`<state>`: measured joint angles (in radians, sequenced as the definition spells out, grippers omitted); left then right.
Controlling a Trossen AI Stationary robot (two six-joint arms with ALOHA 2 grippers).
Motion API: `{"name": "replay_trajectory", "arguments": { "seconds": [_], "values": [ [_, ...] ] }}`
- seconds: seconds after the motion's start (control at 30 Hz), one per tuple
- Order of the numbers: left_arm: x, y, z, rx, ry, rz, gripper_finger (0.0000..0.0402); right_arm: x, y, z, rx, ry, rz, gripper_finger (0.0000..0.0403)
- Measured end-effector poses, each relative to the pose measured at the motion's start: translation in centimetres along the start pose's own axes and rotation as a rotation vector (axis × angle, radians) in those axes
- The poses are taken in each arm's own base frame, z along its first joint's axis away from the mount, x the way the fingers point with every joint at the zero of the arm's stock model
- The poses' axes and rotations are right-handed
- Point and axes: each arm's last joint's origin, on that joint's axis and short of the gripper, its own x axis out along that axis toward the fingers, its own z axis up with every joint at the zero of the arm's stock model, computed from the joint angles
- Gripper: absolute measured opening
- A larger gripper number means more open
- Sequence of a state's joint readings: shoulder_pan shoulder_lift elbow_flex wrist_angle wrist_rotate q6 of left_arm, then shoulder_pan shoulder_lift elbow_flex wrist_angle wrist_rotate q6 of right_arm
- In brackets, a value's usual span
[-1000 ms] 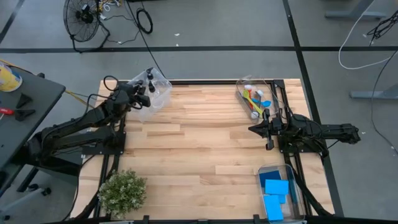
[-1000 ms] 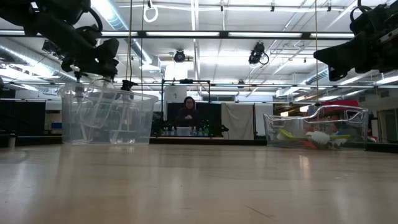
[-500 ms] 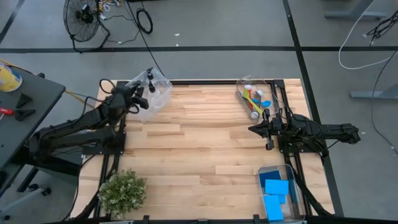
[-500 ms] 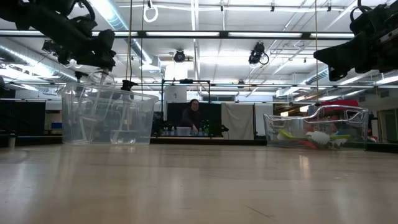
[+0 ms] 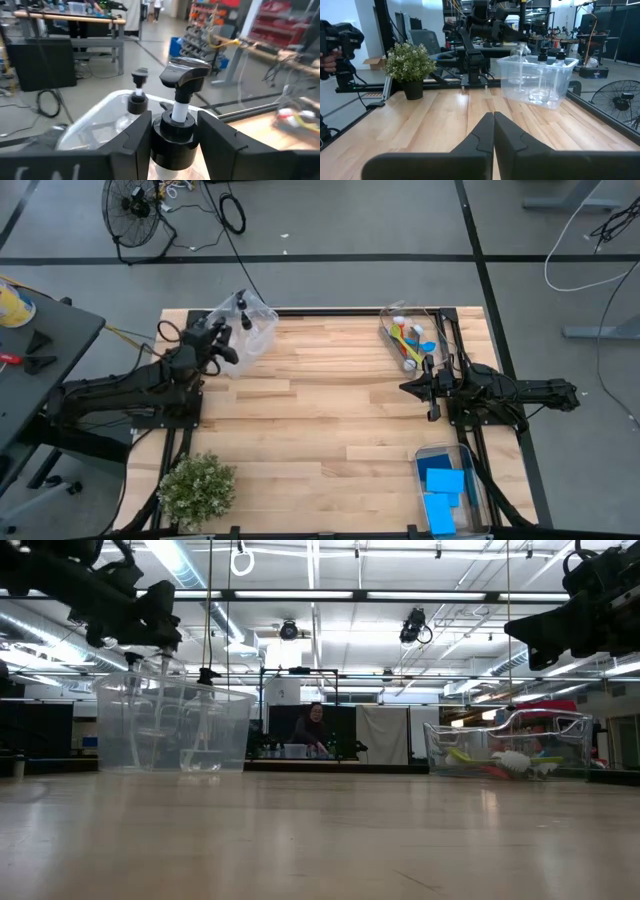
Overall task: Pick & Place Kitchen Sink Supplies
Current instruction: Return to Home Position
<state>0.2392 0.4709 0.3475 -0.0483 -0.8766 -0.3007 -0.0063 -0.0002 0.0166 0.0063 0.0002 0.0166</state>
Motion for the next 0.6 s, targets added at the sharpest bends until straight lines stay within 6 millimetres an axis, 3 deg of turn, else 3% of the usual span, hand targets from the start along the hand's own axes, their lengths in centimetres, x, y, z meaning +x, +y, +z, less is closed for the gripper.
{"name": "replay_trajectory", "arguments": {
  "seconds": [0.2, 0.6],
  "values": [
    [-0.1, 0.5, -2.5, -0.048, -0.088, 0.011, 0.014, 0.0, 0.0, 0.0, 0.0, 0.0, -0.001, 0.0011],
    [0.0, 0.8, -3.9, -0.009, -0.124, -0.008, 0.0161, 0.0, 0.0, 0.0, 0.0, 0.0, 0.0, 0.0011]
  ]
}}
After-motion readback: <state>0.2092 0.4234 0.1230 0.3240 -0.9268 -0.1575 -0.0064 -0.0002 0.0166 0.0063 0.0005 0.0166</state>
